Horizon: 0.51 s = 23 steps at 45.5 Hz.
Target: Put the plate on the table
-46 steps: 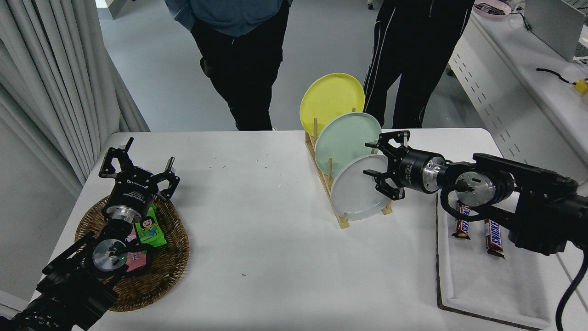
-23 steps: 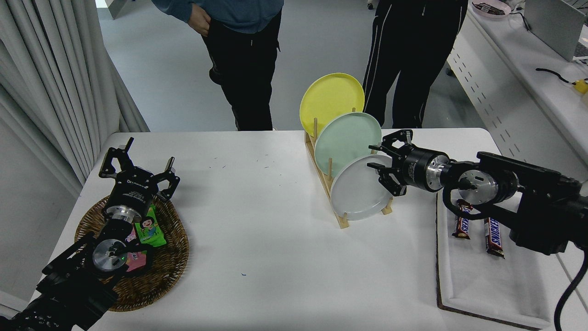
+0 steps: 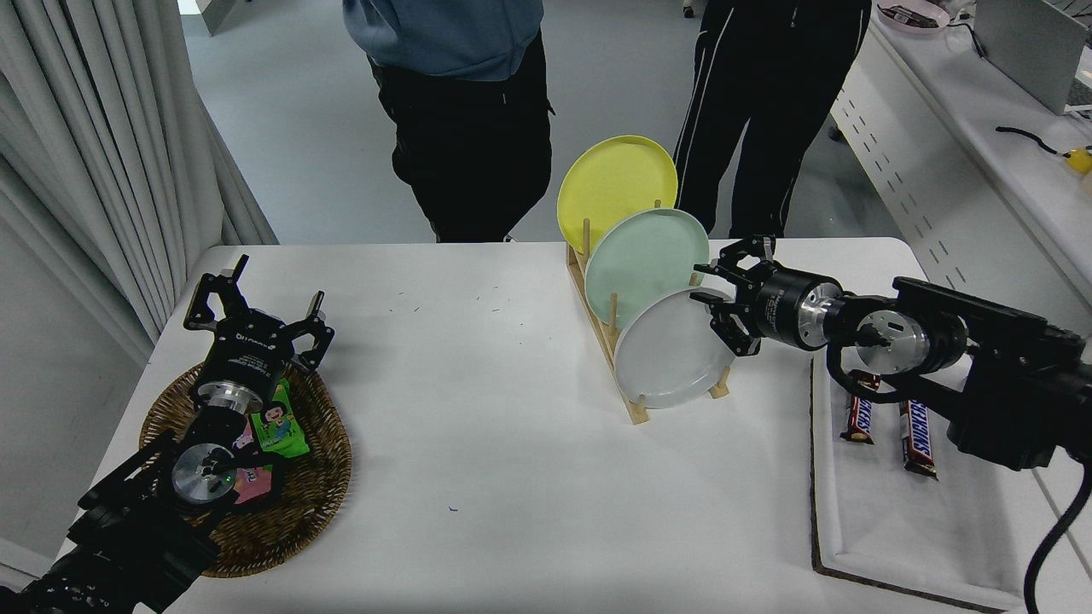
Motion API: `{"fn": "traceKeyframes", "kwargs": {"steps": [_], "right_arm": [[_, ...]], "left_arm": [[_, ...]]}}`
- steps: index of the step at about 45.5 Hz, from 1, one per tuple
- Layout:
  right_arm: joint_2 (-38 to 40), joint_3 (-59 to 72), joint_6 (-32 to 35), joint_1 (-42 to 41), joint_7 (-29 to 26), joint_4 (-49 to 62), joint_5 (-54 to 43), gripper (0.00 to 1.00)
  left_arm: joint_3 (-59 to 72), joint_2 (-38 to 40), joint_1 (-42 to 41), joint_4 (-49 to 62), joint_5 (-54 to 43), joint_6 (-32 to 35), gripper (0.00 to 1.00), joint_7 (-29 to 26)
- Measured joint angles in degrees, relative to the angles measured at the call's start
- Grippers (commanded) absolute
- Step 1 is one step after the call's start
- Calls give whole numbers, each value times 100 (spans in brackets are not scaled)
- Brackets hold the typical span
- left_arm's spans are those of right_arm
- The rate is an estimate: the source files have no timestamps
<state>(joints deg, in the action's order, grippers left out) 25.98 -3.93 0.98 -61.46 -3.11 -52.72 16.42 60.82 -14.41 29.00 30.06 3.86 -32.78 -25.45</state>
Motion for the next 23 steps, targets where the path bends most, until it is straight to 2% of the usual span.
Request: {"fn": "traceKeyframes", "kwargs": {"steps": [23], "right_arm": [[-13,-50,-1,16,-85,49,1,12]], "left_arm": [[0,0,0,0,0,0,100,-1]]}}
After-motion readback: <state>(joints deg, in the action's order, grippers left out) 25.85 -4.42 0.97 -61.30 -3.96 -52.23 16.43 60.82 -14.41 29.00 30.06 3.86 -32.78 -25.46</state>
